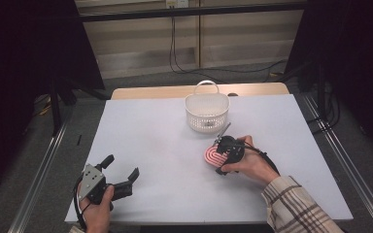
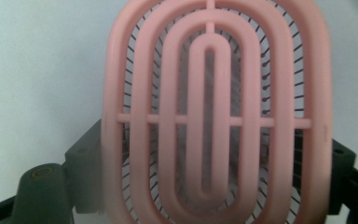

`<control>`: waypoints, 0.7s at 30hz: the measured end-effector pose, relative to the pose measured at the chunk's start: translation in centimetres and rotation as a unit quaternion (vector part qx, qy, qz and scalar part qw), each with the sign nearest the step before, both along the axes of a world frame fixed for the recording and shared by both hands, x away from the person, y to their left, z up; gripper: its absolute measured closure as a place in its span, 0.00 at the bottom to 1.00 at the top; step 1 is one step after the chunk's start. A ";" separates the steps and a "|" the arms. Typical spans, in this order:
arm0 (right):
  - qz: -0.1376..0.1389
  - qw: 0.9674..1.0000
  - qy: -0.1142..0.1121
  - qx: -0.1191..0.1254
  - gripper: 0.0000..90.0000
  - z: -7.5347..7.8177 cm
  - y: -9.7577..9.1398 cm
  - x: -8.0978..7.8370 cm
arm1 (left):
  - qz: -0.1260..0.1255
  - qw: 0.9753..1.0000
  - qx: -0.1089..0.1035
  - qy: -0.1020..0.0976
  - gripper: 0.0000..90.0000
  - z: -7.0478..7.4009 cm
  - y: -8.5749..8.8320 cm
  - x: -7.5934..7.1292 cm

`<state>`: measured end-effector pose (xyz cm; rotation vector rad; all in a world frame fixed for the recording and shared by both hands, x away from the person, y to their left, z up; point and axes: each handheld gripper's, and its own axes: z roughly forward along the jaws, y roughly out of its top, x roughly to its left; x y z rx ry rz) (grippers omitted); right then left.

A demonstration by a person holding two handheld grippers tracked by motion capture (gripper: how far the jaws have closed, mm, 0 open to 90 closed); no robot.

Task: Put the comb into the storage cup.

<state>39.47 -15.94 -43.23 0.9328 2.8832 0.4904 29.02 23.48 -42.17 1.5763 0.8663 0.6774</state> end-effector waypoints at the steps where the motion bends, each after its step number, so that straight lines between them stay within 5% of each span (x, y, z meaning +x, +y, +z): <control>1: 0.001 1.000 0.000 -0.002 0.22 0.0 0.0 0.0 | 0.000 1.000 0.000 -0.001 0.03 0.0 0.0 0.0; 21: -0.018 1.000 0.013 -0.007 0.23 0.4 -0.1 0.0 | 0.001 1.000 0.003 -0.002 0.03 0.0 0.1 0.0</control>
